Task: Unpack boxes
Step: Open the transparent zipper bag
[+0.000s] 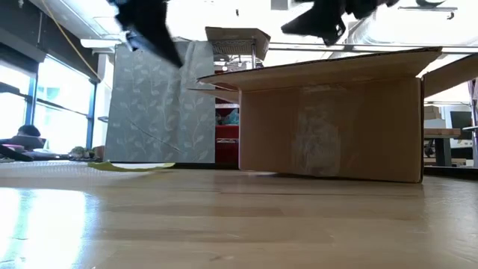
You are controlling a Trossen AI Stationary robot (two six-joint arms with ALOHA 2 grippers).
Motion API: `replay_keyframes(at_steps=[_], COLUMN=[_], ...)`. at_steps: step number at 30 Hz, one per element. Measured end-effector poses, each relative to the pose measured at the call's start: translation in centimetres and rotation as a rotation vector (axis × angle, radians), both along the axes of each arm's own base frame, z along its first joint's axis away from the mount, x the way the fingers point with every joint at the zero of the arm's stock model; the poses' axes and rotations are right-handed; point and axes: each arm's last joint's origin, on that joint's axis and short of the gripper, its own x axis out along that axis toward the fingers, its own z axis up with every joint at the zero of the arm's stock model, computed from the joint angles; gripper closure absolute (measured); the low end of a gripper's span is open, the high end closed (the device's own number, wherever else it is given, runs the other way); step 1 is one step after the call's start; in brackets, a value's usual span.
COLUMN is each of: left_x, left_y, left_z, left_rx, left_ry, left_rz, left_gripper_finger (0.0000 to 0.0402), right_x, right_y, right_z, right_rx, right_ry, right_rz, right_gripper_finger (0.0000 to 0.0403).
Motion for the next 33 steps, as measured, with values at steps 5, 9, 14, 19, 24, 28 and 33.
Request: replay_keyframes(at_steps=[5, 9, 14, 19, 24, 28, 33], left_x=[-1.5, -1.1, -0.2, 0.4, 1.7, 2.6, 5.5], left_y=[0.2, -0.2, -1.2, -2.3, -4.5, -6.8, -9.9], left_z=[-2.5, -5.4, -10.4, -13.9, -14.4, -13.1, -10.9], left_rx=[-0.022, -0.024, -0.045, -0.011, -0.099, -0.239, -0.454], left_ry=[0.277, 0.379, 0.451, 0.504, 0.414, 0.304, 0.041], left_rz=[0.105, 0.201, 0.240, 0.284, 0.270, 0.270, 0.093], left_gripper_finger=[0.0402, 0.0402, 0.0402, 0.0401, 0.0401, 0.0401, 0.0401], right_x=[1.0, 1.7, 1.8, 1.0, -0.1, -1.2, -2.9], right_y=[2.7, 5.4, 7.3, 8.5, 9.7, 10.2, 10.8], right_z=[-2.9, -5.1, -6.9, -7.2, -6.1, -4.3, -1.7], right_rx=[0.103, 0.112, 0.179, 0.203, 0.183, 0.168, 0.204], right_ry=[0.043, 0.009, 0.003, 0.019, -0.024, -0.077, -0.142], right_rz=[-0.007, 0.019, 0.022, 0.020, 0.015, 0.040, 0.090], right_gripper_finger=[0.0128, 0.0128, 0.0128, 0.0128, 0.0128, 0.0128, 0.0128])
